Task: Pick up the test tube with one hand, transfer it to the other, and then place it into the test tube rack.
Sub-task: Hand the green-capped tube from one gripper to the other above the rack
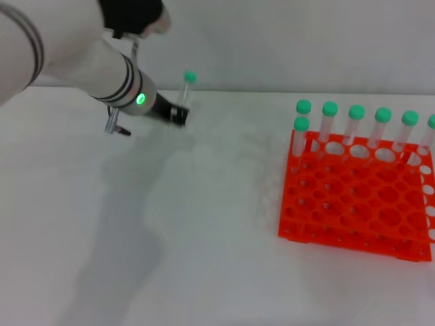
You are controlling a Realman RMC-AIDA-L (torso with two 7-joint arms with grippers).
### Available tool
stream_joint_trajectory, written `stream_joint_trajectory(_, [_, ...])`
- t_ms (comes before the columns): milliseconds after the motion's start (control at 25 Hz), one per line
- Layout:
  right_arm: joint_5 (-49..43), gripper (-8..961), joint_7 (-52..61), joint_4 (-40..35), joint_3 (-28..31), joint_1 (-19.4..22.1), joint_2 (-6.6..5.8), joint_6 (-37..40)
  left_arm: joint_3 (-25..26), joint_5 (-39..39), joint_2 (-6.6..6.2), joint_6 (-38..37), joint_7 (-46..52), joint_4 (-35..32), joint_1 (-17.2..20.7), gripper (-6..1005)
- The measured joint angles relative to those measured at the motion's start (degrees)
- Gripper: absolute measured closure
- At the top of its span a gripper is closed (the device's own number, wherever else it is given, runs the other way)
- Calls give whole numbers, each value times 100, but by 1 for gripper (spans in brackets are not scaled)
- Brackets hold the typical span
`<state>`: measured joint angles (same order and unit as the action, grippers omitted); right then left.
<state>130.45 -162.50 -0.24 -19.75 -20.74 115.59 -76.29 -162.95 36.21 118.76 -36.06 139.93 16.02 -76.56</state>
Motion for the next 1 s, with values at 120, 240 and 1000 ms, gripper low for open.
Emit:
stream_joint_trajectory(120, [1,83,72,6,45,-3,7,0,0,-1531,18,824,-1171,-84,241,790])
stream_joint_trajectory(240, [1,83,397,7,47,23,-1,13,-1,-3257,23,1297,-2698,-333,477,788])
stream_joint_trajectory(1000, [-408,84,1855,-541,-393,232,-69,-277,10,-9146,46,-4005,-9948,-1696,2934,776])
